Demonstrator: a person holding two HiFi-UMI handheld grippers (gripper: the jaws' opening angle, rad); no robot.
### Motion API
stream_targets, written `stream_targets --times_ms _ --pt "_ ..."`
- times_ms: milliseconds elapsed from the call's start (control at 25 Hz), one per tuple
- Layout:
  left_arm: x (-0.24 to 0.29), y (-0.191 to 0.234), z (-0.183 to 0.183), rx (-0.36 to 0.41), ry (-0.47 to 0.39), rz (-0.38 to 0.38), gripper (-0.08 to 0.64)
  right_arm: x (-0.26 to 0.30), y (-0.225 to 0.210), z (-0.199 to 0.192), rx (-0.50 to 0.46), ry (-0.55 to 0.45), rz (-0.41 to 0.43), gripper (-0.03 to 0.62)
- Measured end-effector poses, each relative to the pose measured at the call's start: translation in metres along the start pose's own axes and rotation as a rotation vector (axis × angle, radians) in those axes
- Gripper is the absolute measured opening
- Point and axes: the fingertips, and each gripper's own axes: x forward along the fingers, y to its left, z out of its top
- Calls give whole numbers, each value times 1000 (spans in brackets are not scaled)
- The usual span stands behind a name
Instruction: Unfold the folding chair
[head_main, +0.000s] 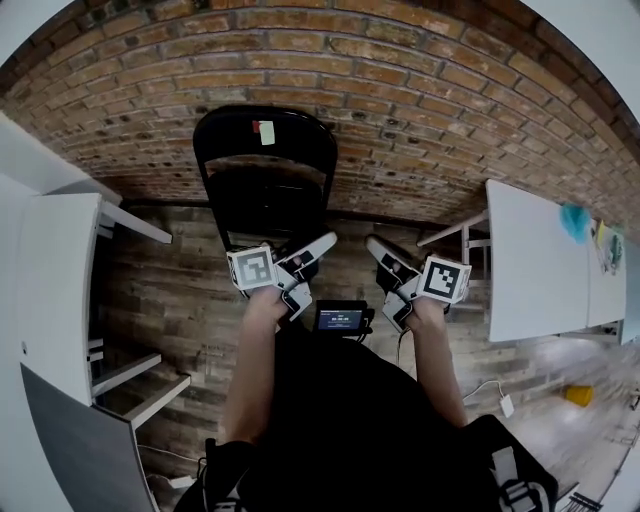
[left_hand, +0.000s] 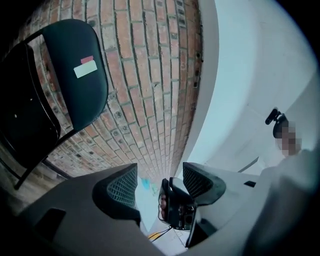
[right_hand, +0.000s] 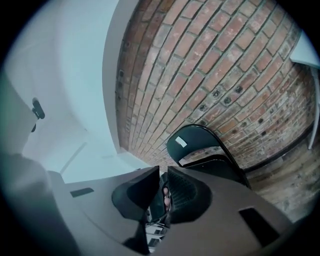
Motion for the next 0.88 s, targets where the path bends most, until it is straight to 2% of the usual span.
stream_targets --times_ms 120,400,720,880 --pt "-9 11 26 -43 -27 -15 308 34 5 8 -9 21 3 35" --pt "-33 31 74 -69 -73 -34 307 88 13 15 -47 66 -14 36" --pt "-43 58 89 -116 -75 10 305 122 11 17 -43 95 4 37" --pt "-35 66 94 -128 -88 18 305 130 -7 25 -26 116 -9 37"
